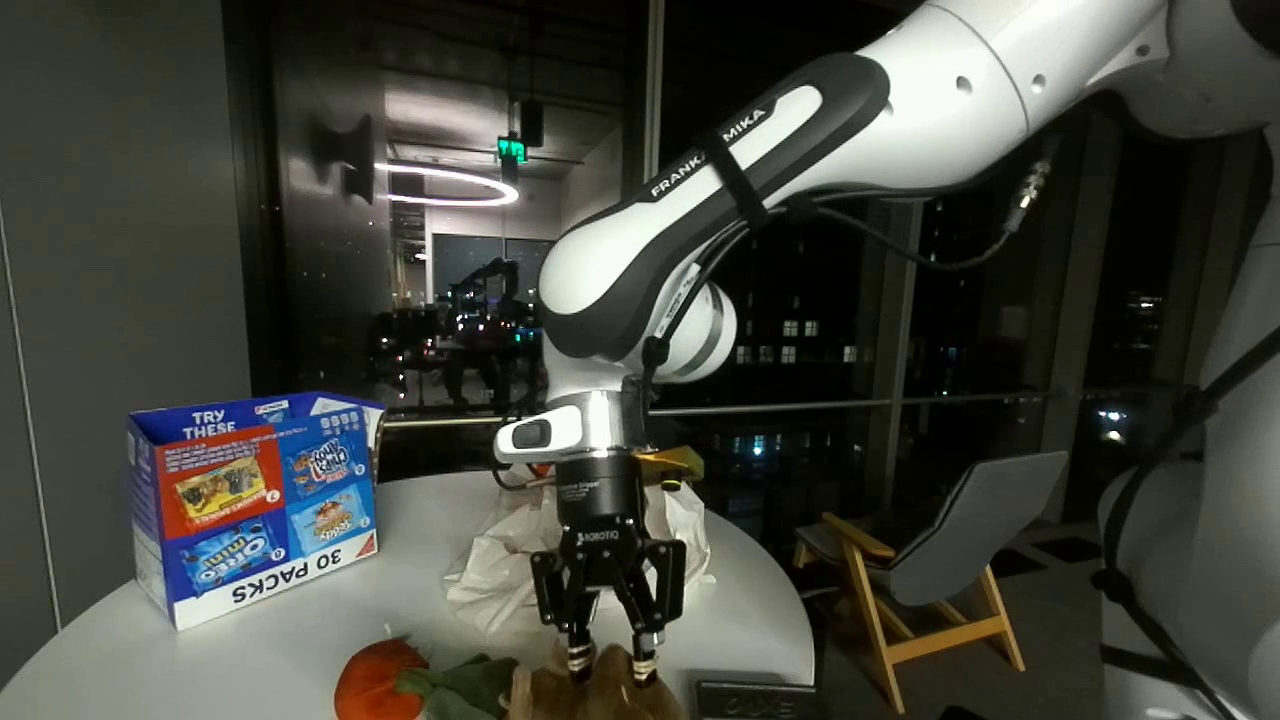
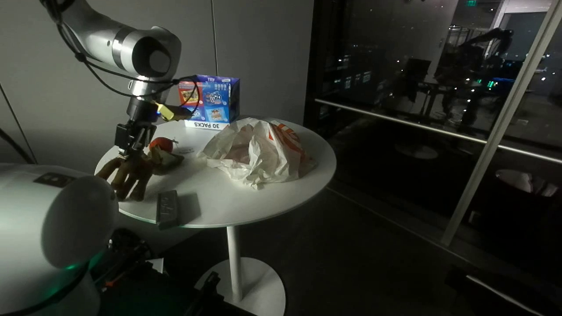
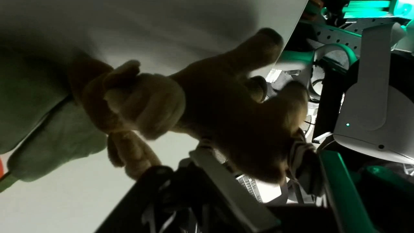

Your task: Empty the plastic

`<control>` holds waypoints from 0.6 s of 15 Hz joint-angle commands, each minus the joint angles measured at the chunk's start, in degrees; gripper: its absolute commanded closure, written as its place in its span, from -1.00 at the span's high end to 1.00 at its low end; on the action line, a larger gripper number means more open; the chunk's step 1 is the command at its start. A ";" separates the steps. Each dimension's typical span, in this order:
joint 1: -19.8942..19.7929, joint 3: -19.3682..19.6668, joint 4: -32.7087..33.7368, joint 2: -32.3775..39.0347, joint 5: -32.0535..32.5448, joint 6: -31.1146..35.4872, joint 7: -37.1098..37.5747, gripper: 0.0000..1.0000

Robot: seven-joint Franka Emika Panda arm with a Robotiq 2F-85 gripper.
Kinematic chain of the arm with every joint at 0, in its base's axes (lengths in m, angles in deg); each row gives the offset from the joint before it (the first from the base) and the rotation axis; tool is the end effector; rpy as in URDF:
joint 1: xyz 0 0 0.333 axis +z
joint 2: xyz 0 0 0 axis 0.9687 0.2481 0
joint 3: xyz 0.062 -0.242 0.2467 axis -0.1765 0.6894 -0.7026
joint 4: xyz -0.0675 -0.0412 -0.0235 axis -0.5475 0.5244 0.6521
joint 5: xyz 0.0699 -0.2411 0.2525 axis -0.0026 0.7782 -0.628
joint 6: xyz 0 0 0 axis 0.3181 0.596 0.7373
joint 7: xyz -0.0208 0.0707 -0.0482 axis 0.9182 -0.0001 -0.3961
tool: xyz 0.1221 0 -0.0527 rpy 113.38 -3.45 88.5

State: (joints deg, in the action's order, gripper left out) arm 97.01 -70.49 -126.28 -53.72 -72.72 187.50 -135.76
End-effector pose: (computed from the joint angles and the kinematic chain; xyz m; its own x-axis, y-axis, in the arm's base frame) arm 0.3427 0.1996 0.3836 -0.2787 0.9140 0.2947 0.8799 0.3660 -0.3031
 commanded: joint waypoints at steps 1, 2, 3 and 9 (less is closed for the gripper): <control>-3.74 -2.91 3.64 0.57 3.05 -1.91 5.63 0.87; -4.39 -3.31 3.93 0.24 4.10 -1.88 8.16 0.98; -5.01 -3.63 3.73 -0.73 5.02 -0.87 11.00 1.00; -7.68 -3.81 1.99 -6.72 10.20 2.09 27.51 1.00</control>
State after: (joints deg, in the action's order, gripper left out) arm 91.09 -73.35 -123.06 -56.34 -65.02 188.70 -115.78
